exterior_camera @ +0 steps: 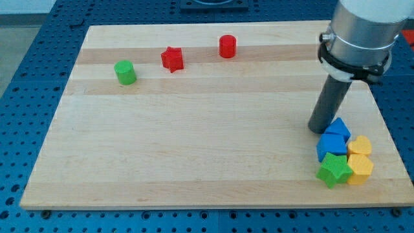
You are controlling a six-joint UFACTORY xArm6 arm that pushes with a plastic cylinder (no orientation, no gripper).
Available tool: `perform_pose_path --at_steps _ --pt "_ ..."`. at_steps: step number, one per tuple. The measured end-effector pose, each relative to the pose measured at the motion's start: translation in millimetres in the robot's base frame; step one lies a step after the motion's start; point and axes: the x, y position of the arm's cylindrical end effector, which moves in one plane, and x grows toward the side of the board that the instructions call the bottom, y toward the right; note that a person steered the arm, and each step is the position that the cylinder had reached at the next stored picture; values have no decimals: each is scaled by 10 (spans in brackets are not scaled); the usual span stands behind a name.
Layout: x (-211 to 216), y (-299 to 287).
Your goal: Push the red circle towards the group of blocks
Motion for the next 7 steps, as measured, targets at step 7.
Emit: perform_pose_path --at_steps 7 --pt "-1910 -1166"
